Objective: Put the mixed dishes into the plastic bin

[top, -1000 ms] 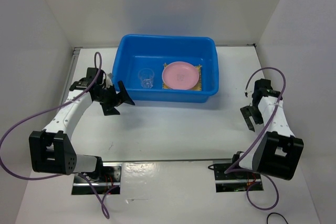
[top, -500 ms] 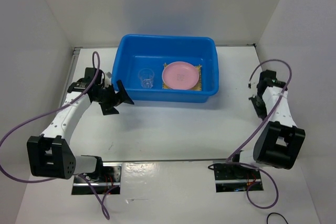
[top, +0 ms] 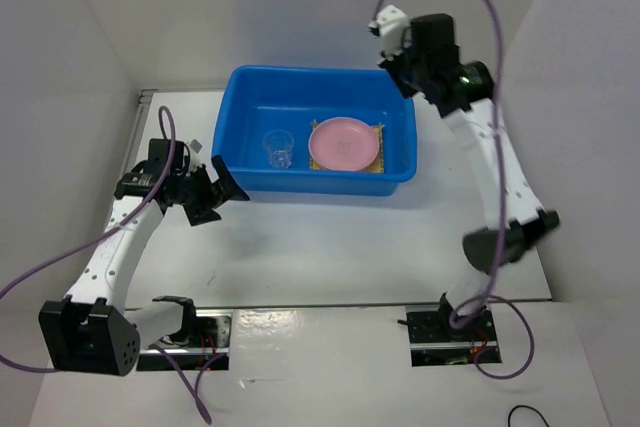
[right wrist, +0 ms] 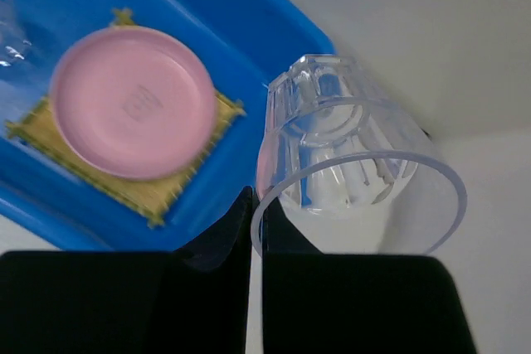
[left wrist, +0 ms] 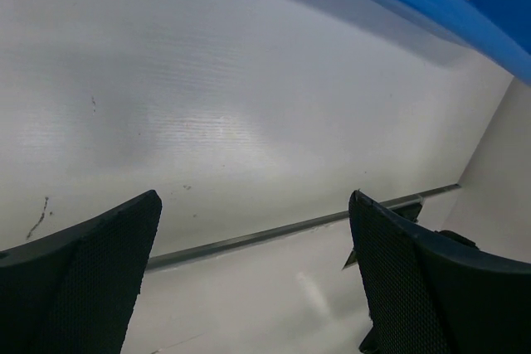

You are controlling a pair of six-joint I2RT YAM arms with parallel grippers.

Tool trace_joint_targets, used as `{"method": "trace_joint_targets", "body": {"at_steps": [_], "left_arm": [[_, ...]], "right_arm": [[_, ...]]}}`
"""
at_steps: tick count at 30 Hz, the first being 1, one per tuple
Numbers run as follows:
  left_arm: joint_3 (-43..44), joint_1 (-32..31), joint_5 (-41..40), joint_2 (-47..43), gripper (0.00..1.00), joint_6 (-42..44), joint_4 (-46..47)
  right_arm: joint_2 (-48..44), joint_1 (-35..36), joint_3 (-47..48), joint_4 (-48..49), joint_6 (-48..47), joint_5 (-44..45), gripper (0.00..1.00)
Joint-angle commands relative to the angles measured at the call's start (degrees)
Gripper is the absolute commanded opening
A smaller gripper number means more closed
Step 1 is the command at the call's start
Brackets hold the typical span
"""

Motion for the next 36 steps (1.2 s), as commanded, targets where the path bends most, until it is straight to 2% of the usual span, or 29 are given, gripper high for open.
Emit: {"method": "trace_joint_targets", "body": {"at_steps": [1,3,4,6,7,9,11,12,20,25,31,35,36], "left_arm": [[-1.1,0.3,0.1,-5.5,1.0,-3.5,-1.0],[-2.6,0.3,0.1,-7.6,1.0,-4.2,-2.1],[-3.3,0.3,0.1,-9.9,1.0,-5.2,-2.6],[-4.9,0.3,-0.4,-12.1,1.0,-6.5,-3.2],[-6.1,0.3,0.3,-14.0,1.0,-7.7,-3.9],[-6.7,0.3,0.3,-15.8,1.0,-8.9,-4.7],[-6.7,0.3,0.3,-18.0,1.0,-9.6,-6.0],[-6.7,0.3,-0.2,-18.7,1.0,-10.3,-6.1],[-5.5,0.3,0.5,-19.3,1.0,-11.4,-8.7],[-5.0,0.3,0.0,-19.8,1.0,-12.6,-10.4],[-7.3,0.3,0.5,-25.0,1.0,-14.8,-11.7],[-7.9,0.3,0.5,-26.8,1.0,-15.3,-12.9],[-7.9,0.3,0.0,-26.8,1.0,-15.3,-12.9]], "right_arm": [[16.4,4.0,10.8,0.3,0.5,-11.0,0.0],[24.3,5.4,20.5,-2.7,0.5,-14.1,0.0],[33.2,6.0,32.6,-6.9,2.0,-15.9,0.0],[43.3,7.1,47.2,-11.8,2.7,-19.0,0.0],[48.8,7.9,59.4,-14.3,2.7,-18.4,0.0],[50.2,9.6,51.2,-7.8,2.1,-16.4,0.0],[57.3,10.3,60.8,-7.8,2.9,-16.4,0.0],[57.4,11.0,58.4,-6.3,2.9,-16.4,0.0],[64.3,14.2,60.5,-5.0,1.7,-17.8,0.0],[67.9,16.1,60.5,-5.0,-1.0,-15.7,0.0],[69.2,16.6,60.5,-2.8,-2.9,-12.7,0.01],[69.8,16.6,60.5,-2.1,-2.9,-11.6,0.13],[69.2,16.6,60.5,-1.5,-2.9,-11.6,0.21]]}}
